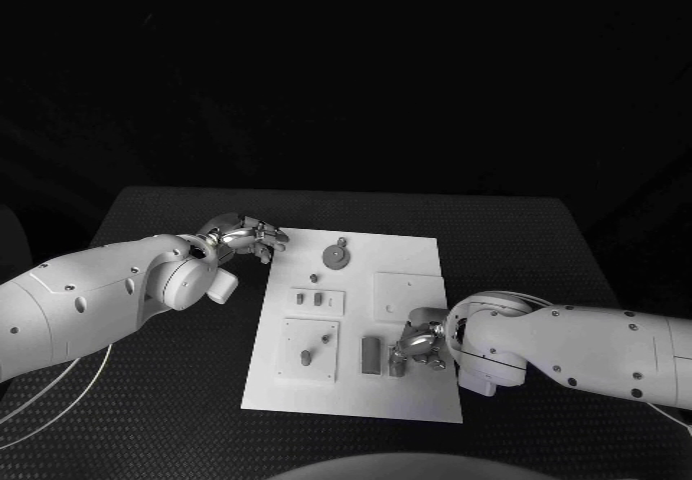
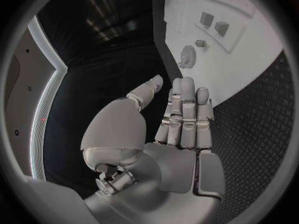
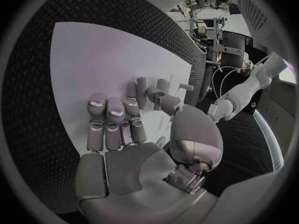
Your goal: Assemble the parts on the task board
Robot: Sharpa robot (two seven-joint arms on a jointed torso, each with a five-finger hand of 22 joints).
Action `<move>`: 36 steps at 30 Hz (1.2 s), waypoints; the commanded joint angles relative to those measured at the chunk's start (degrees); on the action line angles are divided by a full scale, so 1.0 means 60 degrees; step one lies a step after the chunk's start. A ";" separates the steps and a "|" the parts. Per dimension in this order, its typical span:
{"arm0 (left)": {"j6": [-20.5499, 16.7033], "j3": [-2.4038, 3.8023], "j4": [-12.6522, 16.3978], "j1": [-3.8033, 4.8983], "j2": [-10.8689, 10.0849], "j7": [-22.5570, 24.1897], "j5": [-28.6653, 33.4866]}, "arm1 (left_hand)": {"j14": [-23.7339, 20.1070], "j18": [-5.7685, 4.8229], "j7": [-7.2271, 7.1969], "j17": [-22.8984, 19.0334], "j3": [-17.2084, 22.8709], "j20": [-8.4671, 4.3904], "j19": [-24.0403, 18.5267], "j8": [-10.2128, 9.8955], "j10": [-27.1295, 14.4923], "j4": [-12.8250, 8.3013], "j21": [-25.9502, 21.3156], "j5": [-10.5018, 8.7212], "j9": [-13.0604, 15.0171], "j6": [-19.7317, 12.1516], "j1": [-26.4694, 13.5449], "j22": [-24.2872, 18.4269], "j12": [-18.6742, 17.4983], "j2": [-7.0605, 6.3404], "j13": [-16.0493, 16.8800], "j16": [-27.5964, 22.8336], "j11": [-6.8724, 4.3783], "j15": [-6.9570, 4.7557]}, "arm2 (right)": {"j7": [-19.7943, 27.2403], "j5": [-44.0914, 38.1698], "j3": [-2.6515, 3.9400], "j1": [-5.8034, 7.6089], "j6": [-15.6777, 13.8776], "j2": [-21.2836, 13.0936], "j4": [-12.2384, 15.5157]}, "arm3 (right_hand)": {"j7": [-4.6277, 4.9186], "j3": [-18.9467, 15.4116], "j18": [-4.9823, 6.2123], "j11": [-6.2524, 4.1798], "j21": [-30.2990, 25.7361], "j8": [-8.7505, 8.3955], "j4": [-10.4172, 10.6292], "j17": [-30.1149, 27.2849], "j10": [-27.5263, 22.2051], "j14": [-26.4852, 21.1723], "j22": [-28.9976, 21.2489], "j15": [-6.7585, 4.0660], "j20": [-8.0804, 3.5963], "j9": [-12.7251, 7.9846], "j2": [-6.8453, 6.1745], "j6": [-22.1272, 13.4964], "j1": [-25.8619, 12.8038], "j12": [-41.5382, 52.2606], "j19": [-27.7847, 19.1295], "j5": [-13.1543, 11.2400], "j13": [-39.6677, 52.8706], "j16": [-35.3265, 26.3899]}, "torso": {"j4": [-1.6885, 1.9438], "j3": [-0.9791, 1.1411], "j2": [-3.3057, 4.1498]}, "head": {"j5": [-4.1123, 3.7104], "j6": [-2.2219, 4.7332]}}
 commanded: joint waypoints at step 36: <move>0.0188 0.0005 0.0023 0.0011 0.0007 0.0016 -0.0050 | 0.0041 -0.0085 -0.0004 0.0023 0.0032 -0.0363 0.0070 0.0053 -0.0083 0.0015 -0.0048 0.0073 -0.0015 -0.0087 -0.0003 0.0021 -0.0056 -0.0016 0.0010 -0.0059 0.0016 0.0034 | 0.0812 -0.0059 -0.0015 -0.0206 0.0293 0.0049 -0.0136 | 0.0040 -0.0655 0.0296 -0.0013 0.0080 0.0163 -0.0570 0.0054 -0.0036 -0.0091 -0.0100 -0.0111 -0.0154 0.0134 0.0566 -0.0207 0.1846 -0.0064 -0.0079 -0.0057 0.0093 -0.0073 | 0.0008 0.0011 0.0003 | 0.0014 -0.0032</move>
